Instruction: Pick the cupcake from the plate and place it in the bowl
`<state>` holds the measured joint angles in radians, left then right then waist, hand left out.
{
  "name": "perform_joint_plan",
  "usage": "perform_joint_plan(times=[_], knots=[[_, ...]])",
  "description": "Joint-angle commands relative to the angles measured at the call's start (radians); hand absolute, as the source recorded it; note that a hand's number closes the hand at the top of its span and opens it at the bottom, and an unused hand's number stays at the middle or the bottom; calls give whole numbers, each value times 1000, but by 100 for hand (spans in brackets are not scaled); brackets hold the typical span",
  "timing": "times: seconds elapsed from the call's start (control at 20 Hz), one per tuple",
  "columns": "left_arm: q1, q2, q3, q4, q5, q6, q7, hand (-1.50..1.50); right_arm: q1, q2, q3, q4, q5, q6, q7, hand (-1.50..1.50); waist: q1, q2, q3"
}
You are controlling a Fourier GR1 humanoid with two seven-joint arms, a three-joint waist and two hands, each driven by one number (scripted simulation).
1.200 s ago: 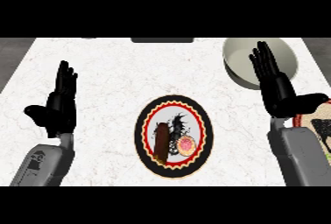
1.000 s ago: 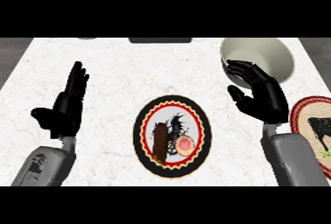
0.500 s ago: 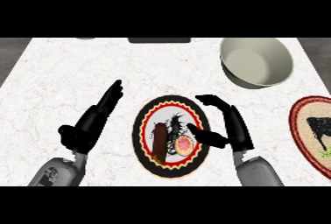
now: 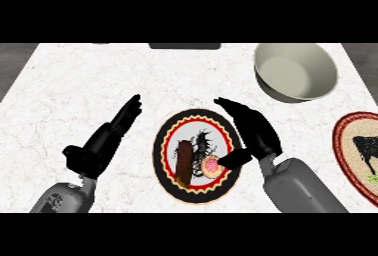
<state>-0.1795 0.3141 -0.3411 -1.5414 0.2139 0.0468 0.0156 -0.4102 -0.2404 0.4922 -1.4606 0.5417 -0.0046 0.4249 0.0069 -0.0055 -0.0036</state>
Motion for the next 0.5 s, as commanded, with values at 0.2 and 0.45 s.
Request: perform_joint_plan(times=[0.2,0.45], knots=[[-11,7,1,-21,-4,-12,19,0,-184,18,69,15,-143,539,414,-150,9,-1,-1],[19,-10,-5,-47,-17,6,20,0,-278,127,-20,12,-330,735,700,-150,-3,-1,1]])
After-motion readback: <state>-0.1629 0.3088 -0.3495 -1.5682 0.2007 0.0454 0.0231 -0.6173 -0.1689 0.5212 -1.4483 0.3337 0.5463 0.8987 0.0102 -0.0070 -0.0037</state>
